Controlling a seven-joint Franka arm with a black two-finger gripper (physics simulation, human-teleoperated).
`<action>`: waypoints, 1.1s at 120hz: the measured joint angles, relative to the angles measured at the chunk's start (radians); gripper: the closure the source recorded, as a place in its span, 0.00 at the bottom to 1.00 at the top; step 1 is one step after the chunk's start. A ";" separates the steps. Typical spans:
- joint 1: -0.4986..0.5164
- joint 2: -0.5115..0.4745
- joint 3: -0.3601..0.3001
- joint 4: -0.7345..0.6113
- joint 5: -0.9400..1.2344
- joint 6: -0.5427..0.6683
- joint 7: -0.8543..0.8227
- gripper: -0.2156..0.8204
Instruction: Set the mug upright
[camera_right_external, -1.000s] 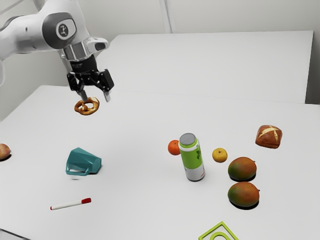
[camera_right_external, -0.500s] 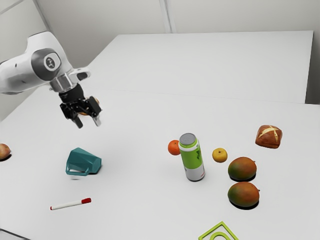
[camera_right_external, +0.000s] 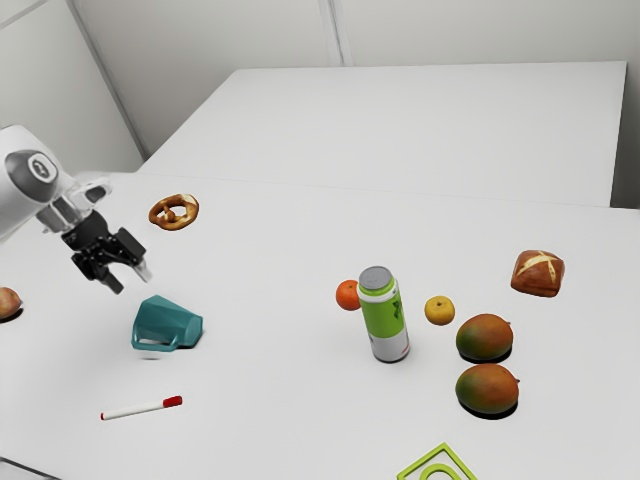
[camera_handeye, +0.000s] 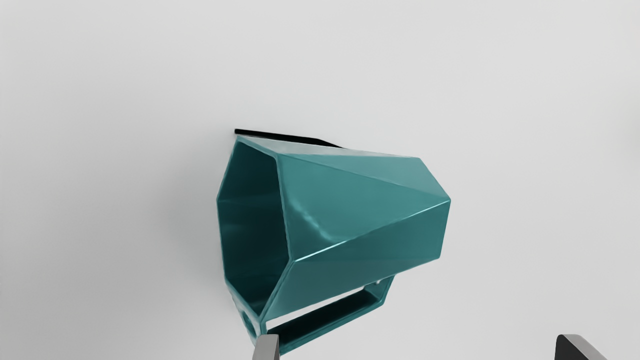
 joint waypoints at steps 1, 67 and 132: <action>0.004 0.003 0.000 0.000 -0.002 0.001 0.005 0.21; 0.056 0.221 -0.001 0.076 -0.092 0.031 0.283 0.21; 0.046 0.214 -0.004 0.044 -0.178 -0.079 0.356 0.50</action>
